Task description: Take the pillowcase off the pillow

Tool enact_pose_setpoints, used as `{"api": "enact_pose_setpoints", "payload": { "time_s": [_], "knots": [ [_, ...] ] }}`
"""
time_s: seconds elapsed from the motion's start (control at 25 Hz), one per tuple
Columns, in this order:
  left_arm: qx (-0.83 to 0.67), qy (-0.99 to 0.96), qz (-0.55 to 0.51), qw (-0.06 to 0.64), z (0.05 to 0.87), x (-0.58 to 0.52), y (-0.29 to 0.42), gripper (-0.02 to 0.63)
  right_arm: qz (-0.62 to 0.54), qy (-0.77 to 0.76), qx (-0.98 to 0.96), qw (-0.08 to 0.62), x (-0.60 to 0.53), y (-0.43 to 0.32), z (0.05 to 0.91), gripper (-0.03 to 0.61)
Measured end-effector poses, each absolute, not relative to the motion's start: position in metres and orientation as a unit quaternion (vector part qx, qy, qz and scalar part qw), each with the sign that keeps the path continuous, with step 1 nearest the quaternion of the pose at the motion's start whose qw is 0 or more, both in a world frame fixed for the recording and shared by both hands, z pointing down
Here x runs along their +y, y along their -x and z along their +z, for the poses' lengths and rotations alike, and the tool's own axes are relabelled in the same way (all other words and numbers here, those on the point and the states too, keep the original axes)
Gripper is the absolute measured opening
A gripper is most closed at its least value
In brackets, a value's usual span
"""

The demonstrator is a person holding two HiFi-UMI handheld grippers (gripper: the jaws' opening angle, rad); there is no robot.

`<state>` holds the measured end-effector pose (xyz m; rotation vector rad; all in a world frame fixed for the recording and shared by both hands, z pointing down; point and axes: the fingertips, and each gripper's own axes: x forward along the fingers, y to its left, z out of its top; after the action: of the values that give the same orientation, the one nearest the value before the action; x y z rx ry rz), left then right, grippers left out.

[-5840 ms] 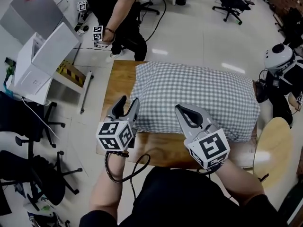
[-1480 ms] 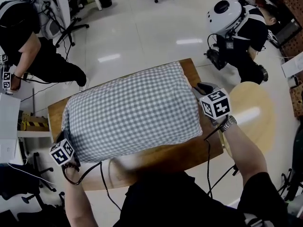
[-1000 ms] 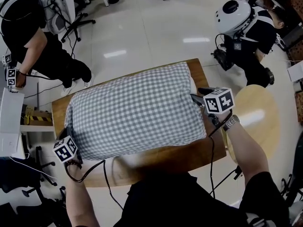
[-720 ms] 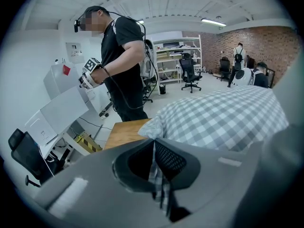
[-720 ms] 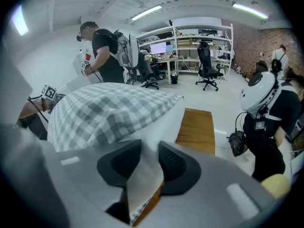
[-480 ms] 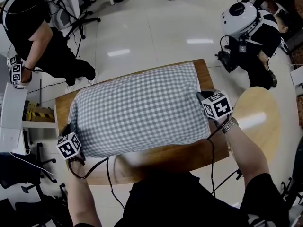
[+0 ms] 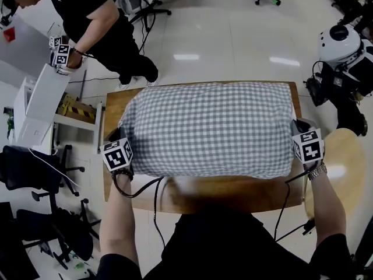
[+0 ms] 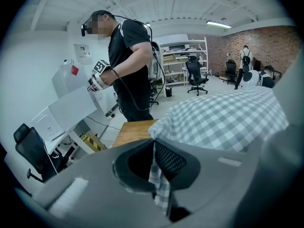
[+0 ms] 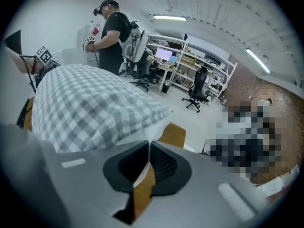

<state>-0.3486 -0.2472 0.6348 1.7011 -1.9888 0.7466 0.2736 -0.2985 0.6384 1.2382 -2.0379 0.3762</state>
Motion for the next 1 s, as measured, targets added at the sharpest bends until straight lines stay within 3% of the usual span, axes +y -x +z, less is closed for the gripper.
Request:
{"api": "enact_pose_setpoints", "payload": {
  "time_s": [1.0],
  "knots": [
    [-0.763,-0.570,0.186,0.240,0.624,-0.206,0.417,0.006,0.140,-0.554,-0.738,0.359,-0.256,-0.315,0.607,0.009]
  ]
}}
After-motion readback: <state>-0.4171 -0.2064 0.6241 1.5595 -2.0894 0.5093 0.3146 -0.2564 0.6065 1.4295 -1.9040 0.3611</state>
